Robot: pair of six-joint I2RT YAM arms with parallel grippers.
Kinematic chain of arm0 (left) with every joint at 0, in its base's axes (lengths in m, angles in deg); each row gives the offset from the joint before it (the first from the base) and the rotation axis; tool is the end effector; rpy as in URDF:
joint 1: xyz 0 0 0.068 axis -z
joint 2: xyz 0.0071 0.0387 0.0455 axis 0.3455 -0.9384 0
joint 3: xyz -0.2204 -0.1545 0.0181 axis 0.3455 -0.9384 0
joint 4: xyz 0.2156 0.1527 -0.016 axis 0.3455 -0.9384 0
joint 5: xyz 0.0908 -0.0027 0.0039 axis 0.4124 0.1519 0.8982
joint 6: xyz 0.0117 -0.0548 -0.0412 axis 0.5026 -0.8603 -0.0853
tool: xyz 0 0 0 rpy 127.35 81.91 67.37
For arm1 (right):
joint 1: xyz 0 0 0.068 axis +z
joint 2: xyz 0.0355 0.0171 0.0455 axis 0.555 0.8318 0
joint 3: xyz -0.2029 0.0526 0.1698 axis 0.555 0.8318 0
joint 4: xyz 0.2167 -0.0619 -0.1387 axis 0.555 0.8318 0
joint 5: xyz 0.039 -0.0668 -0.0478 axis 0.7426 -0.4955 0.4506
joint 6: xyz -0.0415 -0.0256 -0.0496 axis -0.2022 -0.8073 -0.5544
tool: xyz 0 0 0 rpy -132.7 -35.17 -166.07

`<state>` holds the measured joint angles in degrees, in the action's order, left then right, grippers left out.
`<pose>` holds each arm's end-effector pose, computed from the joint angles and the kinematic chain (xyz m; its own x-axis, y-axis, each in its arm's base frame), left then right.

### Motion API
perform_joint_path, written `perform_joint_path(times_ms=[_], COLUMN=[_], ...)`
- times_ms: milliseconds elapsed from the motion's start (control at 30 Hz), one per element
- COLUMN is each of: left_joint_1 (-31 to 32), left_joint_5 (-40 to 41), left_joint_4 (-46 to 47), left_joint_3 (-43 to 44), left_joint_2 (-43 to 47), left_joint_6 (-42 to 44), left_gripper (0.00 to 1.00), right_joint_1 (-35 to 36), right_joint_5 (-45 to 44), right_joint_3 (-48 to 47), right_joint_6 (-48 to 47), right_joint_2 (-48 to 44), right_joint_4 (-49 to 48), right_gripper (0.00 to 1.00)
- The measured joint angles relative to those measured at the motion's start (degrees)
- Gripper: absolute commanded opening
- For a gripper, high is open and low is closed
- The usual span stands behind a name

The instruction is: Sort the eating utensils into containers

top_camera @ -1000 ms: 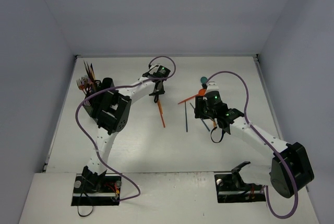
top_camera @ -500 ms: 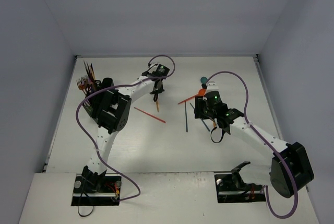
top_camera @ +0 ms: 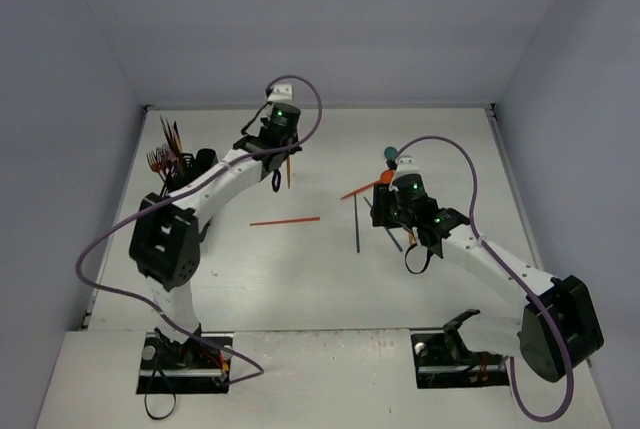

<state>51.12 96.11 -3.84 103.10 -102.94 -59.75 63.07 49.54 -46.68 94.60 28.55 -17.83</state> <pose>0.4051 -0.2230 0.2843 -0.5020 -0.2162 -0.8374 0.0404 0.9614 -0.2723 0.2542 0.1406 0.2325 -0.5225 0.0608 -0.8504 -0.3158 0.9127 0.2593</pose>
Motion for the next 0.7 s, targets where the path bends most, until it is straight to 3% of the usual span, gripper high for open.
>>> perform_joint_path(times_ms=[133, 267, 467, 700], left_joint_1=[-3.3, -10.6, -21.0, -24.6], left_joint_5=[0.6, -1.2, -6.0, -11.9], left_joint_4=[11.0, 17.3, 24.5, 32.4], left_joint_3=[-8.4, -12.6, -16.8, -19.2], left_joint_2=[11.1, 15.9, 15.6, 12.1], left_joint_6=[7.4, 13.4, 20.2, 25.9], left_gripper=[0.00, 0.00, 0.00, 0.00], right_joint_1=[-0.1, -0.1, -0.1, -0.1], right_joint_5=[0.2, 0.7, 1.1, 1.2], right_joint_3=[0.0, 0.0, 0.0, 0.0], right_joint_6=[0.0, 0.0, -0.1, -0.3], right_joint_2=[-1.1, -1.3, -1.3, -1.2], right_joint_4=[0.0, 0.0, 0.0, 0.0], right_gripper=[0.46, 0.45, 0.45, 0.45])
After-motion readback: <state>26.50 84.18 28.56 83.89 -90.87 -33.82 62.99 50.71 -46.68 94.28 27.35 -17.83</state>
